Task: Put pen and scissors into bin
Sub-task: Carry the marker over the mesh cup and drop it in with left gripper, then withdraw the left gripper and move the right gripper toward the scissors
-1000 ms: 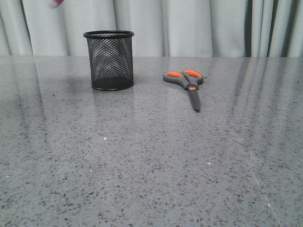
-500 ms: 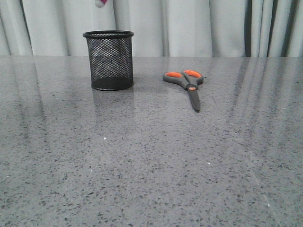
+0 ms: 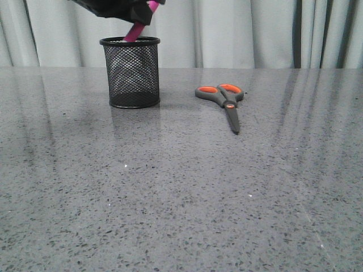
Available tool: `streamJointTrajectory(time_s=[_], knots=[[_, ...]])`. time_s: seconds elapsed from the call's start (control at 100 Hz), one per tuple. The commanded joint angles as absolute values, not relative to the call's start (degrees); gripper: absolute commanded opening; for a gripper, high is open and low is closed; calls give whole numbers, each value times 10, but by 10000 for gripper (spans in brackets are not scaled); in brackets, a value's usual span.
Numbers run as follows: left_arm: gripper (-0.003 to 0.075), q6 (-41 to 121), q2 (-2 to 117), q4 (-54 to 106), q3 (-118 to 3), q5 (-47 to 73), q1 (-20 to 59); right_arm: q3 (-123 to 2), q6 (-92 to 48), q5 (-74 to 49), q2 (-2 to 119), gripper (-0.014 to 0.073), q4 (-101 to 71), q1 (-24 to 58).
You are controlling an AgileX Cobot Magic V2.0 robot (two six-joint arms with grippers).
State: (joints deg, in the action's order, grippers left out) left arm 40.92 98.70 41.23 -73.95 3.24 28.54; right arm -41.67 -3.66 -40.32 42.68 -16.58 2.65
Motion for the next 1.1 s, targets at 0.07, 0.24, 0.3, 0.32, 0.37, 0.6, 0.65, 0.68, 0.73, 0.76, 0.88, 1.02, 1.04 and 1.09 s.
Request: streamJointTrajectory(time_s=[0.07,0.24,0.3,0.32,0.37,0.6,0.65,0.68,0.73,0.76,0.88,1.02,1.04,1.09], knots=[[-21,409,970,415,-756,8,291,-437,-43,-370,429,400,-166,23],[-21,409,974,404,-756,10,289,-437,-43,-370,429,400,-166,23],[-21,409,974,396,-756,10,289,-437,-43,-370,429,400,-166,23],[-21,409,974,394,-756,11,289,-437,-43,-370,429,400,-166,23],[-20,410,974,395,-756,11,289,-437,-43,-370,429,400,-166,23],[152,410,974,395,-756,12,289,-437,-43,-370,429,400,-166,23],[225,410,974,395,-756,12,289,-437,-43,-370,429,400,-166,23],[255,410,974,395,-756,12,289,-437,-43,-370,429,400,-166,23],[314,410,973,395,-756,12,289,-437,-43,-370,429,400,-166,23],[345,410,970,395,-756,12,289,-437,-43,-370,429,400,-166,23],[371,410,955,395,-756,8,289,-437,-43,-371,429,400,-166,23],[370,410,917,395,-756,-3,289,-437,-43,-371,429,400,-166,23],[368,410,912,395,-756,-4,289,-437,-43,-371,429,400,-166,23],[367,410,892,395,-756,-4,288,-437,-43,-371,429,400,-166,23]])
